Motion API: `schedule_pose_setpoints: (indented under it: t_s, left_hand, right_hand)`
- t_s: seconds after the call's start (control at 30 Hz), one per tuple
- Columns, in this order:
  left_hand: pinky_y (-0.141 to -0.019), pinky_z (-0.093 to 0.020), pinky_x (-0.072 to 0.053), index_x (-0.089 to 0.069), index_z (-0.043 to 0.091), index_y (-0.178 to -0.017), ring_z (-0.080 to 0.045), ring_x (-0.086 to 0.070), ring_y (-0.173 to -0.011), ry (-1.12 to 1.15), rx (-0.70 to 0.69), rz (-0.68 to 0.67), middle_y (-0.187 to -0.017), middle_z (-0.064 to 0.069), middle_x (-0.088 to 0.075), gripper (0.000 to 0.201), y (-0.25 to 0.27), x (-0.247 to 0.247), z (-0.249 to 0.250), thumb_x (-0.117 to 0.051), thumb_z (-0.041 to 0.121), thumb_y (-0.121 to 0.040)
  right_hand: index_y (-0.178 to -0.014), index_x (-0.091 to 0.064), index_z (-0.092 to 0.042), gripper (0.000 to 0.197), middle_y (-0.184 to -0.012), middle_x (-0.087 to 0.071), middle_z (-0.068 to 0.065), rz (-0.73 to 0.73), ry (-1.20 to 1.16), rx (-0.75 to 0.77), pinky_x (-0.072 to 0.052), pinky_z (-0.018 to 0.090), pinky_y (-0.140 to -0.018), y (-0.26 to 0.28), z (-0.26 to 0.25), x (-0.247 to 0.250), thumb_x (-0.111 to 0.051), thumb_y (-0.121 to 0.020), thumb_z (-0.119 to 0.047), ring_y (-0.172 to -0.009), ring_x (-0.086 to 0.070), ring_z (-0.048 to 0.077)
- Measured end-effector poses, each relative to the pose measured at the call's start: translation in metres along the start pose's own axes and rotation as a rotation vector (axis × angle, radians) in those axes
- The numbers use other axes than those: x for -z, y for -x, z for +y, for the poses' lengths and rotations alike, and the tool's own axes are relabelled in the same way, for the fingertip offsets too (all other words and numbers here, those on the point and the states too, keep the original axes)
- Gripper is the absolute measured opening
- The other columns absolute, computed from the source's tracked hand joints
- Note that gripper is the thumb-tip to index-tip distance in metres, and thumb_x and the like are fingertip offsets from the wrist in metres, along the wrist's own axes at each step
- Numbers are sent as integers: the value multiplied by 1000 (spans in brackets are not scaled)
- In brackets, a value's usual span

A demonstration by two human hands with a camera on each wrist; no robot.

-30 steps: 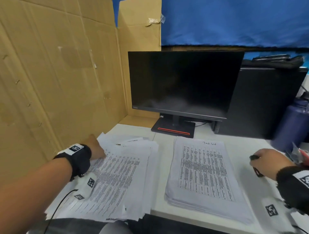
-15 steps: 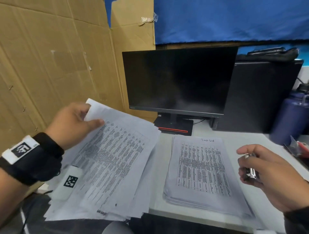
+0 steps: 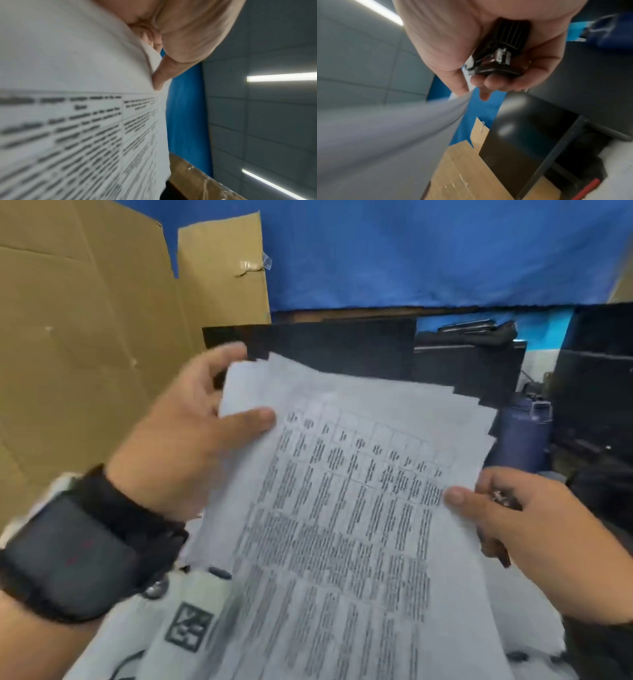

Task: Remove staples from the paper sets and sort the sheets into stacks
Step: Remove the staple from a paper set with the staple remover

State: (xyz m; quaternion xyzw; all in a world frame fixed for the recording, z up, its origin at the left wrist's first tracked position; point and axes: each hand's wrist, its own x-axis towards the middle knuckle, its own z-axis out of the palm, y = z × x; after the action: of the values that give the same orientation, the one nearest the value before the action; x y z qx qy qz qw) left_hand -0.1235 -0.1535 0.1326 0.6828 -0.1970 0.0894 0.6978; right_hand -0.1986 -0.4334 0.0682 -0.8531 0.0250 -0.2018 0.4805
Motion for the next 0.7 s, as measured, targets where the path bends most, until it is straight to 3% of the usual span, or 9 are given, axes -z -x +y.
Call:
schedule_pose_setpoints:
  t_s: [0.07,0.13,0.17,0.27,0.33,0.47,0.53,0.6,0.7]
  left_hand:
    - [-87,-51,-62,-56,38,-125,-28,-75,-103,0,194,72,-121,-6,-72,55,2,-15,-56,-71,-1,-89]
    - [-97,-50,-58,-55,50,-118,-27,-71,-110,5,349,150,-131,-4,-66,54,11,-29,-114,-73,8,-89]
    - [-97,-47,-57,-52,54,-120,-27,-69,-110,-4,412,187,-136,-3,-61,58,16,-36,-141,-72,10,-89]
    - [-57,-26,-54,-45,41,-136,-24,-62,-73,-6,549,277,-123,-11,-61,57,30,-57,-197,-58,4,-96]
    - [-50,-26,-48,-48,34,-131,-25,-57,-66,-13,586,334,-112,-9,-63,48,34,-69,-215,-52,0,-98]
    - [-70,-46,-61,-56,30,-113,-39,-71,-90,5,637,360,-104,-13,-70,37,33,-73,-226,-52,-2,-95]
    - [-84,-56,-60,-60,19,-111,-45,-71,-99,62,695,345,-107,-24,-72,26,32,-70,-228,-64,5,-90]
    - [-87,-60,-59,-63,13,-102,-46,-71,-99,64,734,321,-107,-27,-72,31,30,-64,-232,-76,15,-74]
    - [-91,-60,-58,-63,17,-100,-43,-71,-101,61,779,247,-108,-23,-72,44,24,-56,-237,-73,14,-57]
  right_hand:
    - [-58,-60,-33,30,-48,-57,0,-16,62,-38,-42,27,-46,-12,24,0,-74,-85,-39,-42,-48,8]
    - [-84,-64,-39,10,-64,-63,-6,-29,177,-96,-47,31,-57,-27,55,-7,-73,-88,-37,-57,-57,11]
    - [-104,-60,-40,17,-79,-64,-10,-89,288,-151,-47,31,-62,-32,69,-11,-70,-91,-36,-68,-60,11]
    - [-129,-42,-30,35,-92,-61,-8,-256,537,-164,-38,22,-60,-49,92,-17,-51,-97,-23,-75,-58,10]
    - [-135,-37,-26,40,-95,-62,-5,-304,604,-75,-39,22,-62,-59,89,-19,-51,-98,-24,-75,-57,9]
    - [-111,-53,-30,26,-103,-66,-10,-432,666,24,-53,30,-83,-84,71,-42,-68,-91,-32,-90,-63,12]
    - [-98,-61,-27,17,-96,-66,-11,-503,644,83,-53,31,-83,-91,64,-64,-73,-86,-31,-89,-62,13]
    - [-99,-67,-27,14,-98,-67,-10,-560,619,94,-53,30,-83,-92,65,-91,-73,-86,-29,-89,-63,14]
    - [-100,-68,-32,18,-101,-69,-8,-625,646,33,-56,30,-84,-88,83,-130,-70,-84,-25,-92,-65,15]
